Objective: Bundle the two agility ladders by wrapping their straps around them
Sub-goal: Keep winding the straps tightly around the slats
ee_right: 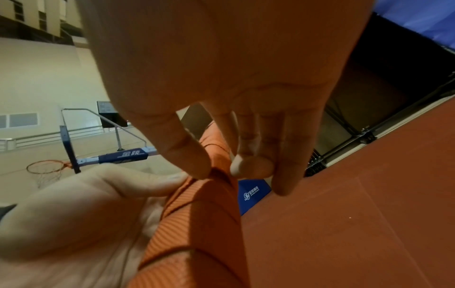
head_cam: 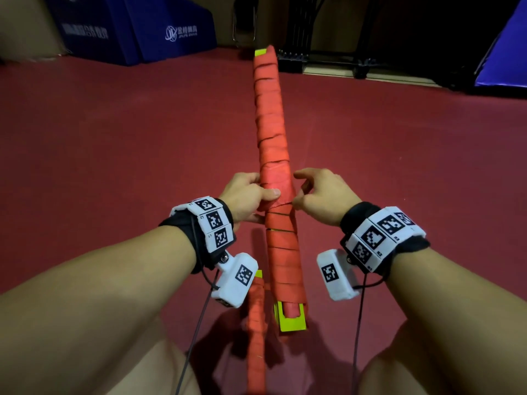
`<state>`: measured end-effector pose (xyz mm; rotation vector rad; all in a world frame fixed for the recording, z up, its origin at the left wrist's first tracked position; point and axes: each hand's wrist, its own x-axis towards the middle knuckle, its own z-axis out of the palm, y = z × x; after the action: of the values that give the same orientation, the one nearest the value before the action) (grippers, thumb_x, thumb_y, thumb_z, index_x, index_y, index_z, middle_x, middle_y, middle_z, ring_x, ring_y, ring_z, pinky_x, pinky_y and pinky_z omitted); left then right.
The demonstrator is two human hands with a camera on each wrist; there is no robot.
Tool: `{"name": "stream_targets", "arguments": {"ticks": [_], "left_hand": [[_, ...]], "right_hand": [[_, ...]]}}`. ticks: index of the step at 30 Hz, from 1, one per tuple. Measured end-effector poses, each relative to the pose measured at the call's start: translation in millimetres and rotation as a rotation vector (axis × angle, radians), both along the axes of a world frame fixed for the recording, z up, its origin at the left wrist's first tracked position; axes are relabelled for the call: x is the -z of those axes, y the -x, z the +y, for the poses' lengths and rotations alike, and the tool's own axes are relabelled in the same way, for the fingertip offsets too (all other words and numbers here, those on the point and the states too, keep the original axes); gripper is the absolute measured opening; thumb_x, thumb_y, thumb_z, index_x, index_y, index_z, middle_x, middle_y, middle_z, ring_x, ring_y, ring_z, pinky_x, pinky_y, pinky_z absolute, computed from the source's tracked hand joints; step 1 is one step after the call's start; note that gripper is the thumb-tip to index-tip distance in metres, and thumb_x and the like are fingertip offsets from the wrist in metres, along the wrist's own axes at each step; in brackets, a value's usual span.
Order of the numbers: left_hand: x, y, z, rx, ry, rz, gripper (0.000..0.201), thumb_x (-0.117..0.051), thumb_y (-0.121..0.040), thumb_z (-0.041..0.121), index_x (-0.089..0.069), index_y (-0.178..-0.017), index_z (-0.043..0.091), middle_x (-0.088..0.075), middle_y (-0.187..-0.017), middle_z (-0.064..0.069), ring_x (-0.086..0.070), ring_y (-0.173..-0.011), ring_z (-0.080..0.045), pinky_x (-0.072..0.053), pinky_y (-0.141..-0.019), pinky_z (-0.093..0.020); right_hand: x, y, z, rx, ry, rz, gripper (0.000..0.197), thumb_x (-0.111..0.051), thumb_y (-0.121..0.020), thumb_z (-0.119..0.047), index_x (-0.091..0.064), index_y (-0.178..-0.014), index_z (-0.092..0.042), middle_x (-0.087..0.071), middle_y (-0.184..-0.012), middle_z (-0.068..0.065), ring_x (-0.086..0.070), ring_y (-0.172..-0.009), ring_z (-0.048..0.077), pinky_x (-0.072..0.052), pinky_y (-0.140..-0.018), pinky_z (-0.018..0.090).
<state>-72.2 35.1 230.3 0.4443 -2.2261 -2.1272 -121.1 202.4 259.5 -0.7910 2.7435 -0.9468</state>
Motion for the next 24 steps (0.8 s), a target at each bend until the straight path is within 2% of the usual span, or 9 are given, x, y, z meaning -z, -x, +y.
{"name": "stream_targets", "arguments": {"ticks": [2,4,7,9,12,17,21,24], "left_hand": [[3.3,-1.9,0.6,-0.011,0.025,-0.038,0.020,-0.065,-0.092,0.002,-0.070,-0.111,0.006,-0.073,-0.089,-0.009,-0.069,-0.071,-0.020,-0.061,-0.067,-0.041],[7.2,-5.5,2.4,-0.028,0.036,-0.077,0.017,-0.063,-0.093,0.001,-0.070,-0.108,0.004,-0.068,-0.076,-0.005,-0.063,-0.053,-0.012,-0.061,-0.064,-0.039],[15.6,-13.9,-0.2,-0.041,0.052,-0.125,0.012,-0.062,-0.094,-0.001,-0.069,-0.100,0.007,-0.065,-0.062,0.000,-0.058,-0.044,-0.009,-0.060,-0.070,-0.044],[21.7,-21.4,-9.1,-0.042,0.088,-0.151,0.013,-0.062,-0.093,0.000,-0.069,-0.095,0.010,-0.064,-0.065,0.000,-0.058,-0.051,-0.012,-0.060,-0.072,-0.045],[28.2,-32.0,-25.5,-0.072,0.107,-0.179,0.016,-0.062,-0.092,-0.003,-0.067,-0.095,0.012,-0.063,-0.080,-0.006,-0.059,-0.067,-0.019,-0.058,-0.064,-0.041],[45.1,-44.9,-31.8,-0.125,0.086,-0.208,0.024,-0.062,-0.091,-0.006,-0.069,-0.107,0.010,-0.067,-0.088,-0.009,-0.062,-0.067,-0.020,-0.058,-0.060,-0.041],[65.2,-55.4,-30.0,-0.129,0.057,-0.233,0.025,-0.062,-0.092,-0.005,-0.069,-0.111,0.010,-0.068,-0.089,-0.007,-0.063,-0.072,-0.020,-0.057,-0.054,-0.037],[85.8,-63.9,-30.3,-0.127,0.039,-0.263,0.027,-0.062,-0.093,-0.004,-0.070,-0.115,0.009,-0.068,-0.093,-0.008,-0.064,-0.079,-0.022,-0.058,-0.057,-0.039]], "right_hand": [[0.8,-3.4,-3.0,0.010,-0.033,0.021,0.060,-0.062,-0.084,-0.019,-0.052,-0.142,-0.010,-0.070,-0.085,-0.004,-0.062,-0.096,0.020,-0.042,-0.083,0.024],[4.9,-4.3,-5.1,0.044,-0.055,0.035,0.059,-0.063,-0.083,-0.024,-0.054,-0.140,-0.014,-0.071,-0.096,0.000,-0.062,-0.110,0.027,-0.047,-0.093,0.029],[16.4,-5.1,-9.8,0.077,-0.106,0.044,0.056,-0.064,-0.083,-0.035,-0.058,-0.136,-0.019,-0.069,-0.120,0.011,-0.058,-0.119,0.034,-0.048,-0.101,0.037],[23.8,-8.7,-12.9,0.064,-0.145,0.065,0.054,-0.064,-0.083,-0.038,-0.059,-0.134,-0.020,-0.068,-0.122,0.012,-0.059,-0.118,0.035,-0.049,-0.101,0.039],[30.2,-13.4,-18.8,0.055,-0.203,0.071,0.055,-0.063,-0.083,-0.042,-0.058,-0.134,-0.022,-0.067,-0.122,0.012,-0.060,-0.117,0.034,-0.050,-0.100,0.039],[44.0,-23.9,-34.3,0.080,-0.251,0.054,0.051,-0.063,-0.085,-0.042,-0.061,-0.130,-0.018,-0.066,-0.123,0.015,-0.059,-0.117,0.037,-0.050,-0.097,0.039],[71.6,-37.8,-42.3,0.071,-0.308,0.007,0.050,-0.061,-0.088,-0.041,-0.059,-0.130,-0.015,-0.060,-0.128,0.020,-0.060,-0.114,0.042,-0.052,-0.093,0.042],[91.9,-44.6,-45.6,0.081,-0.321,-0.036,0.050,-0.061,-0.089,-0.043,-0.059,-0.129,-0.014,-0.060,-0.129,0.020,-0.060,-0.113,0.042,-0.052,-0.093,0.042]]}}
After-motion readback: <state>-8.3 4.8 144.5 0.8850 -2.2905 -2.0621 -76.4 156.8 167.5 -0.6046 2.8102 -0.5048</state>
